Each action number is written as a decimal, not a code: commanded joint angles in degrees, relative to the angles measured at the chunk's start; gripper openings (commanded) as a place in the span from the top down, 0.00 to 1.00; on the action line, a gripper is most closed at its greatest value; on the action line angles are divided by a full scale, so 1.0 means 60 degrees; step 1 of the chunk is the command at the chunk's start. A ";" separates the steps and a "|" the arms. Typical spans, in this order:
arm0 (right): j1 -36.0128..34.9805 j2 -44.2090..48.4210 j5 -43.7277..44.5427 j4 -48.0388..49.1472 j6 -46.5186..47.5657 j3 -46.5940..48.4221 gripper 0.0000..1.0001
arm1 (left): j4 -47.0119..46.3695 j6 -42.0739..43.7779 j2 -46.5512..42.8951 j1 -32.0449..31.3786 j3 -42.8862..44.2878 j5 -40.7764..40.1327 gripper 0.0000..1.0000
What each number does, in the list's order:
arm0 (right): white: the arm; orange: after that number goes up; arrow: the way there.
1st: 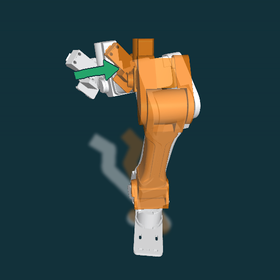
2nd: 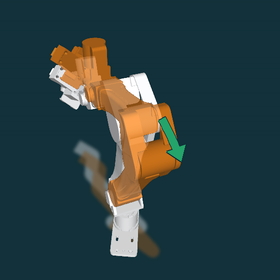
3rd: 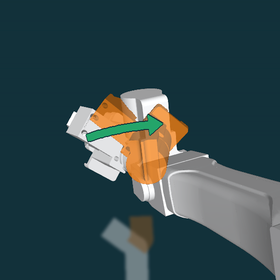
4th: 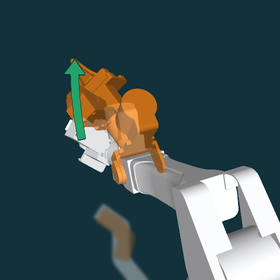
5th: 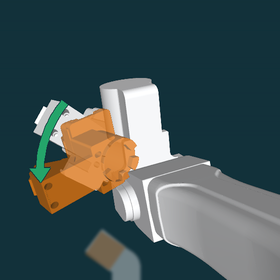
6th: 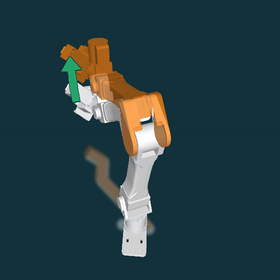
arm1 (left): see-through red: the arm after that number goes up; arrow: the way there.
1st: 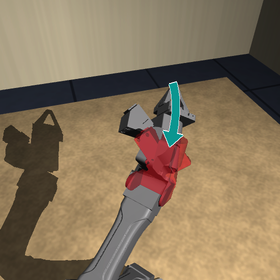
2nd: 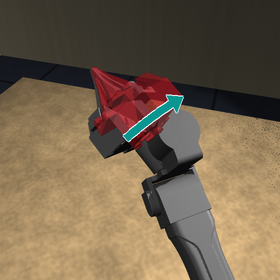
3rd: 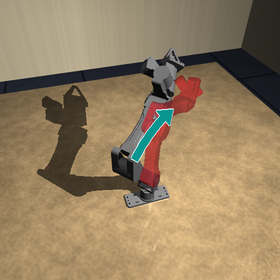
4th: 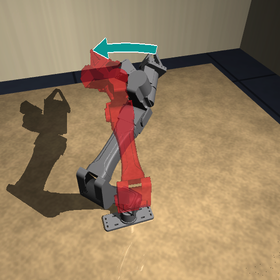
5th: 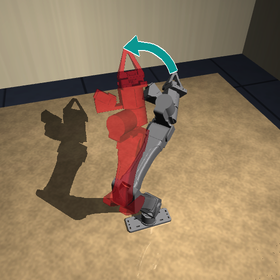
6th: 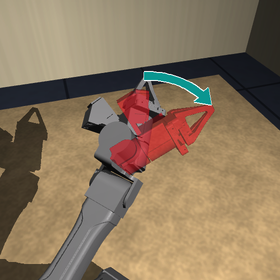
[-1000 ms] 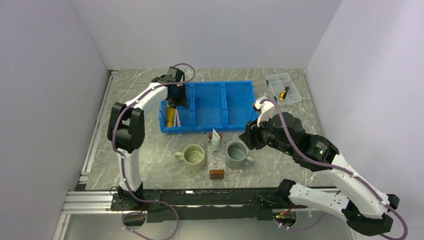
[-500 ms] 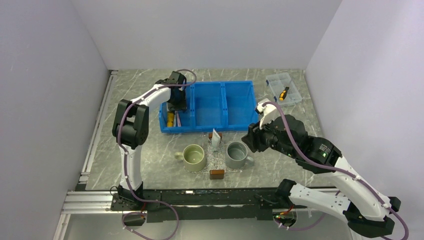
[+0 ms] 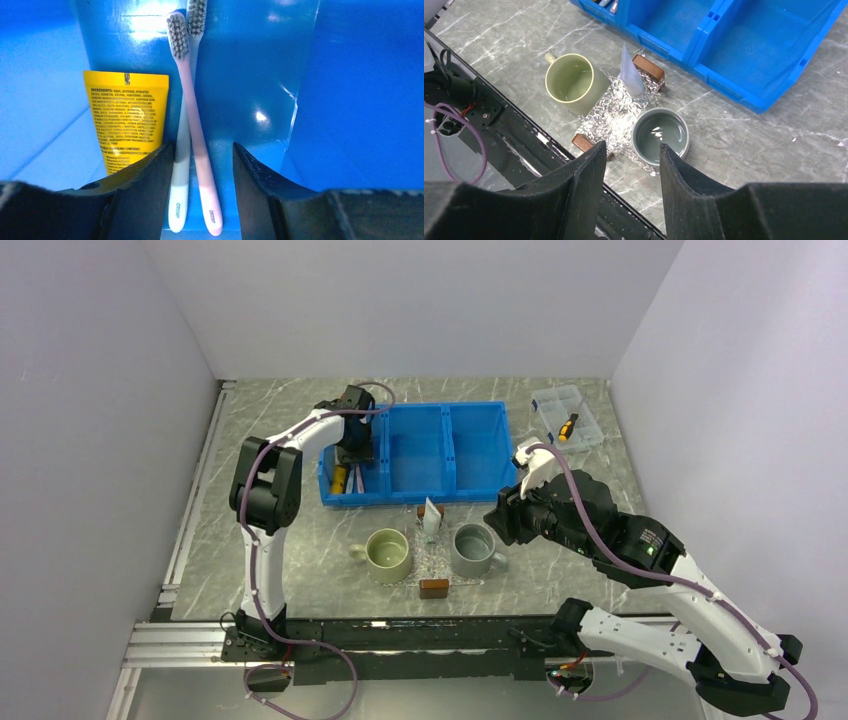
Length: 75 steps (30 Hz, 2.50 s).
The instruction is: Prepare toiletry sets of a toothbrush and toothpaste on the tray
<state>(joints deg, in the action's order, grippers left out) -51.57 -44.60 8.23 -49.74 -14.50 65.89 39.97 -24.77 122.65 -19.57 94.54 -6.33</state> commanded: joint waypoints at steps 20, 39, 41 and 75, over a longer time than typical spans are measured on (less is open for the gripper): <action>-0.0026 0.0010 -0.0162 0.0239 0.0015 -0.0176 0.55 | -0.0466 -0.0022 -0.1201 0.0010 -0.0576 -0.0021 0.49; -0.0022 0.0080 -0.0214 0.0233 -0.0014 -0.0251 0.55 | -0.0733 -0.0061 -0.1092 -0.0172 -0.0922 0.0386 0.55; -0.0019 0.0093 -0.0201 0.0232 -0.0012 -0.0244 0.56 | -0.0731 -0.0068 -0.1066 -0.0200 -0.0891 0.0394 0.56; -0.0024 -0.0112 -0.0272 0.0235 -0.0058 -0.0111 0.57 | -0.0628 0.0060 -0.0585 -0.0239 -0.1065 0.0234 0.82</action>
<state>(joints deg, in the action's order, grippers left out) -51.57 -45.30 6.94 -49.67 -14.57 64.18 37.12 -24.69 119.09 -20.67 88.71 -5.56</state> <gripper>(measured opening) 0.436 0.206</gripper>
